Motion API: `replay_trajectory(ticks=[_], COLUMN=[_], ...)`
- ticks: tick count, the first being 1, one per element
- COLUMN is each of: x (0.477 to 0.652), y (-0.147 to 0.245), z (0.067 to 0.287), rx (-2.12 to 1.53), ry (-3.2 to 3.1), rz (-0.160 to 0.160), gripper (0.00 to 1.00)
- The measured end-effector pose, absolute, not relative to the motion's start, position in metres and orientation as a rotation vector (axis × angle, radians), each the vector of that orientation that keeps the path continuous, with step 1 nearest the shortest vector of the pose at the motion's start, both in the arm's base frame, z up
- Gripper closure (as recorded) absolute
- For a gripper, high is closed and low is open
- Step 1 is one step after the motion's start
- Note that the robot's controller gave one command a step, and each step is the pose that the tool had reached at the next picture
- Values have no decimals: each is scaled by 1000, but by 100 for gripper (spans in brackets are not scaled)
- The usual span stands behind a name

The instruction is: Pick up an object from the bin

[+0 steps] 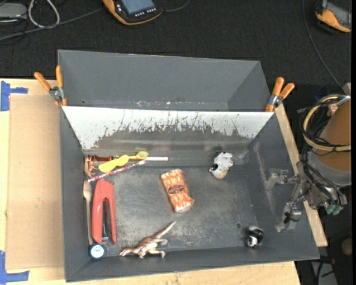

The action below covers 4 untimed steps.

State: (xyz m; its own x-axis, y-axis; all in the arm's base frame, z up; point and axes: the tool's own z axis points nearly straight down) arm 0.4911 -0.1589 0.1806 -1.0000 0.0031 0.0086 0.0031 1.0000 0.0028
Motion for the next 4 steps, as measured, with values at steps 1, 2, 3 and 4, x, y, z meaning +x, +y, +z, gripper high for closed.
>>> replay_trajectory(ticks=[1,2,3,4], x=[493,510,511,547], y=[-158,-93,-41,-85], z=[184,114,56,125], rx=[3,-71,-67,-85], ry=[-3140,-3141,-3137,-3136], rz=[-2,-3,-4,-6], gripper=[0,0,0,0])
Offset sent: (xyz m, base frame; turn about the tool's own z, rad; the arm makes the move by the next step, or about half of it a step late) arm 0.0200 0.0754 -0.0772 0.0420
